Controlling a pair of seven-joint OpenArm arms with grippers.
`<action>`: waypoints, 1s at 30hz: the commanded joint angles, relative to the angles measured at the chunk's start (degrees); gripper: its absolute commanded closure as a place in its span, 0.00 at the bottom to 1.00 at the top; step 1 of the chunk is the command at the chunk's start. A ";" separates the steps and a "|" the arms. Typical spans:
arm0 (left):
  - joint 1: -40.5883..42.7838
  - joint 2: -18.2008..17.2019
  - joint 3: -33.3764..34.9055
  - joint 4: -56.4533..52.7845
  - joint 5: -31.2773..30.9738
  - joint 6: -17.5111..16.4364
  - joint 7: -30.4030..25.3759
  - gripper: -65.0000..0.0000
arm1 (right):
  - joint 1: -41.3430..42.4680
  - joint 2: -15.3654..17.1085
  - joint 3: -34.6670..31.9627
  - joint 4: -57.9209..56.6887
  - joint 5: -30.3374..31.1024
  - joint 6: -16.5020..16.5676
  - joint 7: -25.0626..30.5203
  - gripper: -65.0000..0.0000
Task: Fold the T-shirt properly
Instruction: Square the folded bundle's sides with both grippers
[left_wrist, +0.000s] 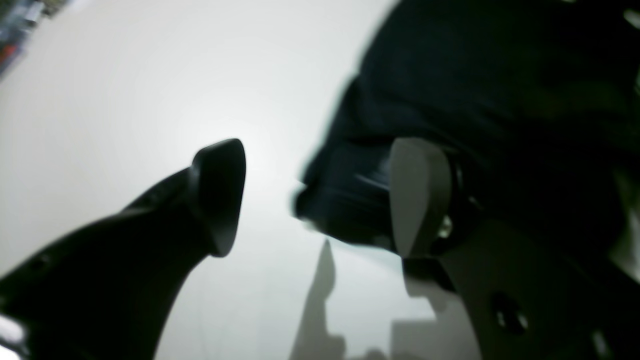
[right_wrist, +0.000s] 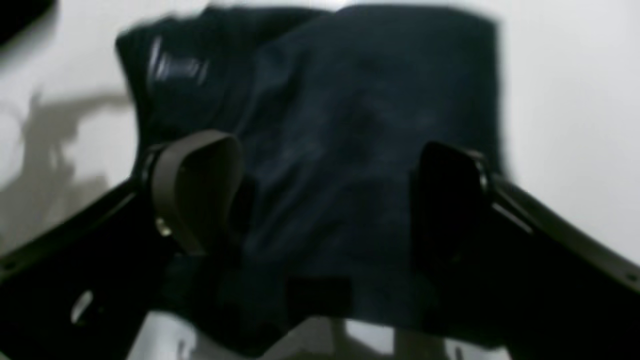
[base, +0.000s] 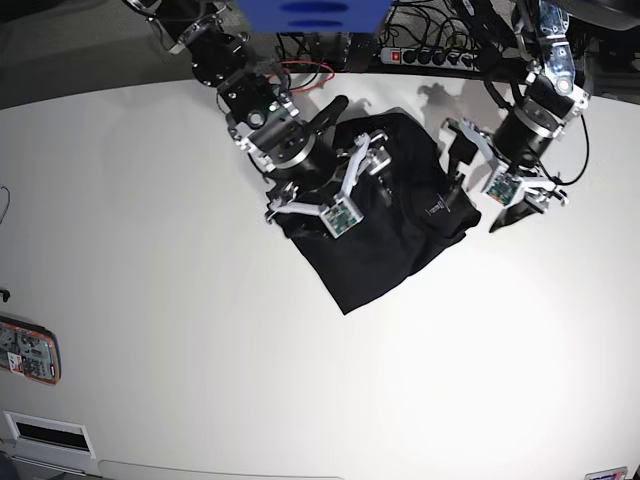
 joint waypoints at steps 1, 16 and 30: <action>-0.18 -0.31 1.14 0.48 -0.90 0.51 -1.69 0.35 | 0.64 -0.36 0.98 1.20 -0.04 0.21 1.19 0.14; -2.82 -0.31 7.38 -11.48 -0.46 0.51 -1.51 0.35 | 13.57 -0.53 8.54 -3.63 0.14 0.29 0.75 0.14; -4.75 1.45 8.79 -17.54 -0.37 0.51 -1.69 0.35 | 26.84 -6.77 8.54 -28.43 0.14 0.29 1.37 0.14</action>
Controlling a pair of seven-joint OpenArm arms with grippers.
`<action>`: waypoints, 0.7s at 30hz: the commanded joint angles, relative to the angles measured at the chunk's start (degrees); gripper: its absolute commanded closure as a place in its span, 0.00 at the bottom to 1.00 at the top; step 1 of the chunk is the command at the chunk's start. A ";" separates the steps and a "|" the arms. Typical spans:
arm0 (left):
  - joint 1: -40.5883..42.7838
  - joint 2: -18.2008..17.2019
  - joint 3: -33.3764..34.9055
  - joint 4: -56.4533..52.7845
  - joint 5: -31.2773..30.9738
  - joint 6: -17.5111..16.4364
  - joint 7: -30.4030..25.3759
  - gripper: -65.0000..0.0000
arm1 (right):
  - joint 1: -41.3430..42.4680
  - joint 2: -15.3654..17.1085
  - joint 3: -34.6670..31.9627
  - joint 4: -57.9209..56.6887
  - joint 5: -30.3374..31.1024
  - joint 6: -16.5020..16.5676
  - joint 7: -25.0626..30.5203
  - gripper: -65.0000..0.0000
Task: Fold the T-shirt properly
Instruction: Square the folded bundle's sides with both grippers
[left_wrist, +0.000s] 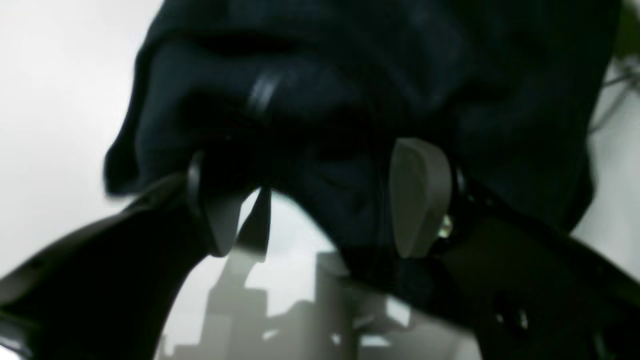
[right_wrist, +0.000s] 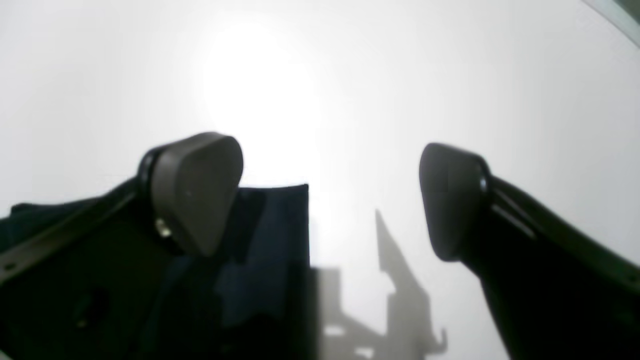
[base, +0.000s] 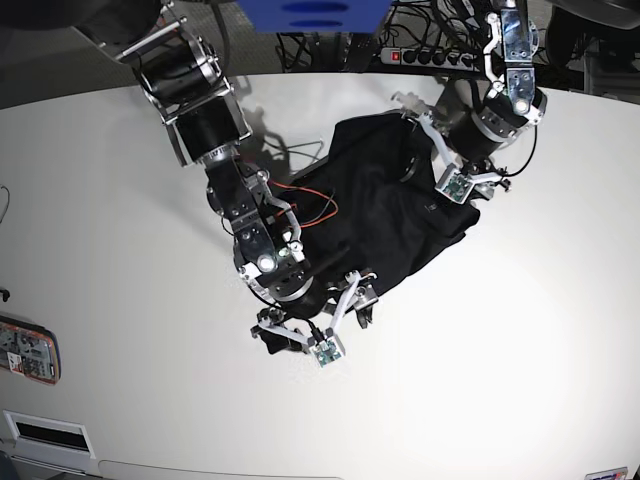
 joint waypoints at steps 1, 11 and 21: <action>-0.08 -0.22 -0.06 -0.02 -0.81 -0.12 -1.36 0.35 | 1.05 0.20 0.17 -0.65 -0.10 -0.34 0.71 0.14; -3.07 -0.39 0.02 -6.17 -0.72 -0.12 -1.45 0.35 | 5.71 -2.35 -0.01 -17.53 -0.19 -0.34 7.75 0.14; -6.32 -1.97 -0.33 -9.07 3.85 -0.12 -1.45 0.35 | 4.39 -1.03 -0.27 -15.25 -0.28 -0.34 9.68 0.14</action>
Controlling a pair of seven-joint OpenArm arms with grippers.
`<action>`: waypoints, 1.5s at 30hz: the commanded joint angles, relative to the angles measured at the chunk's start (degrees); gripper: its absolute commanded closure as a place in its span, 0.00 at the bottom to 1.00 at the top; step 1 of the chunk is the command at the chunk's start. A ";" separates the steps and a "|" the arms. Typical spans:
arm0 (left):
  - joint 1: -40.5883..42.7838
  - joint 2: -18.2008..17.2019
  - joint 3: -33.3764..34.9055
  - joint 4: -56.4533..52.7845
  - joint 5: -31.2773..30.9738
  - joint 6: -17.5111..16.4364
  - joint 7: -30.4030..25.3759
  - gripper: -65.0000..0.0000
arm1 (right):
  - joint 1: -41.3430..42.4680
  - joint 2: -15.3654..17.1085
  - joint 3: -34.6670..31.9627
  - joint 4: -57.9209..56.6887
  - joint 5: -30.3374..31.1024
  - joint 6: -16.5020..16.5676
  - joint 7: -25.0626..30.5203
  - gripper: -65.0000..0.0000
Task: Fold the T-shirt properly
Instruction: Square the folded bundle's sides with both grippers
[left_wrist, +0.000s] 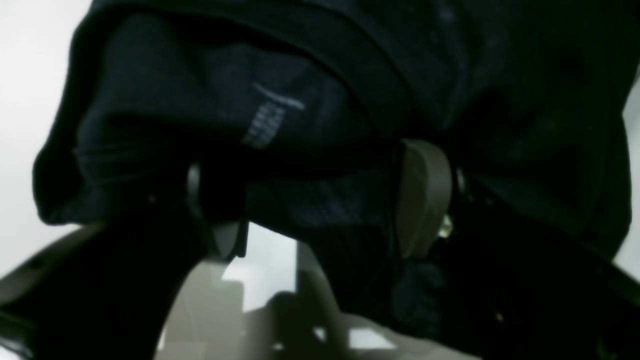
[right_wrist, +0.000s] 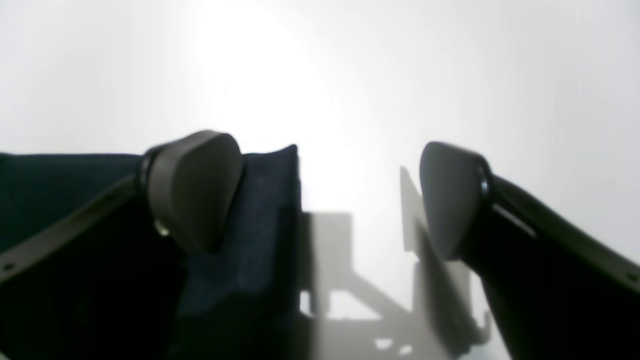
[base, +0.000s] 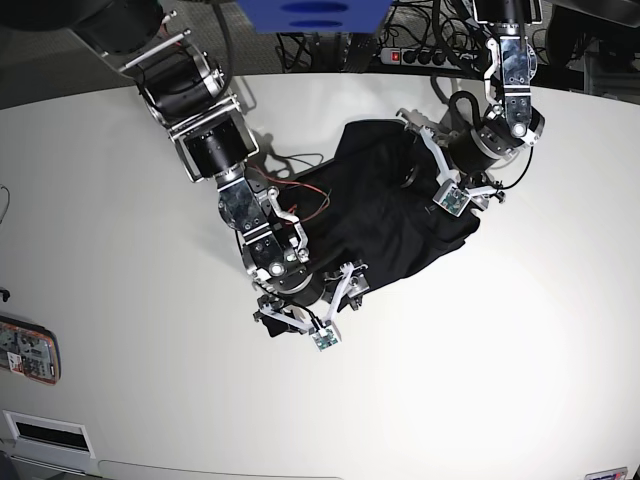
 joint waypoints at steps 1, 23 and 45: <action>-0.40 -0.58 -0.35 0.48 1.30 0.73 0.26 0.35 | -0.36 1.34 0.08 1.96 -0.06 -0.23 1.35 0.14; -13.58 2.33 2.99 -4.27 18.88 0.73 3.51 0.35 | -23.30 13.03 -0.01 26.57 -0.32 -0.23 0.91 0.14; -26.33 2.68 18.64 -9.28 20.02 0.73 3.78 0.35 | -34.47 12.76 -8.01 36.68 -15.09 -0.49 0.83 0.14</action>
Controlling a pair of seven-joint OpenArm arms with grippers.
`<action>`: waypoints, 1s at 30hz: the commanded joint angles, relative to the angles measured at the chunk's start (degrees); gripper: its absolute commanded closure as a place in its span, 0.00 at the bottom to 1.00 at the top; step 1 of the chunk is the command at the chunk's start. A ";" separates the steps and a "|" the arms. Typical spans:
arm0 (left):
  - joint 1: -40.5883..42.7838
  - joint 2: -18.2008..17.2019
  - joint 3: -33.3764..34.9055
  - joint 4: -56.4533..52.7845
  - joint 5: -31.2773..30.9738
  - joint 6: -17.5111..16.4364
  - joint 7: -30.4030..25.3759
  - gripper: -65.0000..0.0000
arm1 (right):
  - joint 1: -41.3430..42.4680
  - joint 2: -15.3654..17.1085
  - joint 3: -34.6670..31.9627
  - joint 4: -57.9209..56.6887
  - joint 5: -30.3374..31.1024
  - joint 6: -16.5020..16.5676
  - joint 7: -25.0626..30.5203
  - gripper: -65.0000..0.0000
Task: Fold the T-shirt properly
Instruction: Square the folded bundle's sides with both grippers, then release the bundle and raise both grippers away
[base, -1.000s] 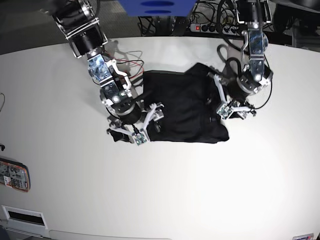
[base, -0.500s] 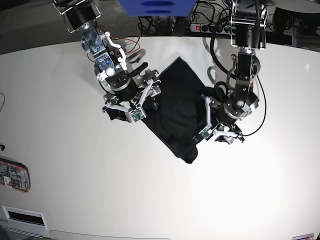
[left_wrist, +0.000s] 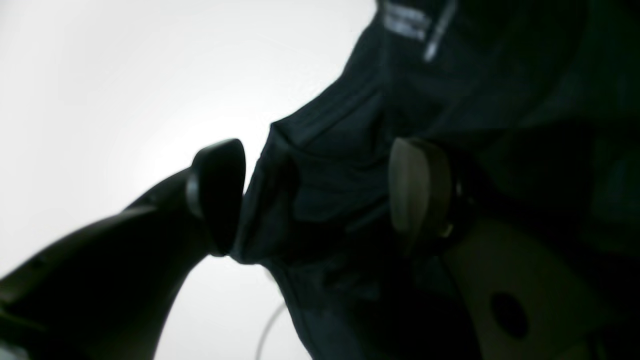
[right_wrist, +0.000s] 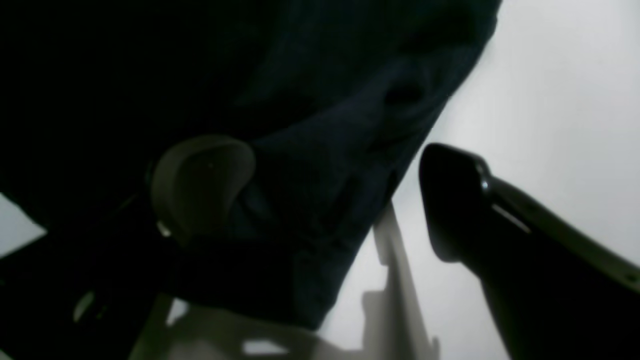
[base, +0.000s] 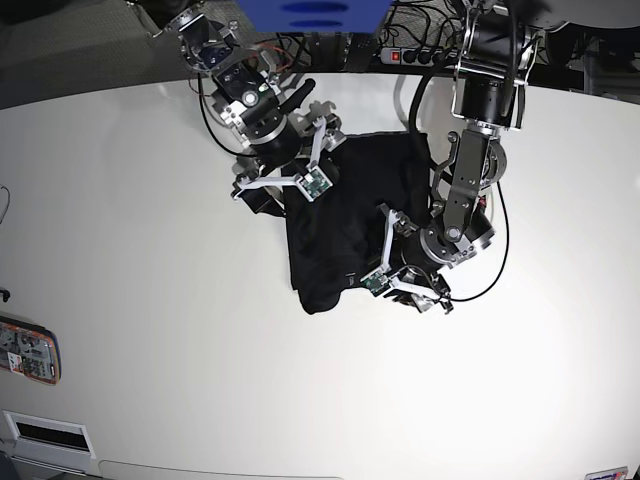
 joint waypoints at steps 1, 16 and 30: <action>-1.42 0.14 -0.20 1.08 -0.68 0.32 -1.27 0.35 | 0.13 -0.35 -0.60 0.99 0.06 0.58 0.56 0.14; -0.71 0.05 -3.63 14.62 -1.20 0.32 -1.45 0.35 | 0.13 -0.44 -0.25 5.30 4.19 0.49 0.48 0.14; 22.58 -3.64 -19.63 35.98 -26.70 0.32 -8.92 0.35 | 0.13 5.28 12.23 8.55 3.84 0.75 17.44 0.14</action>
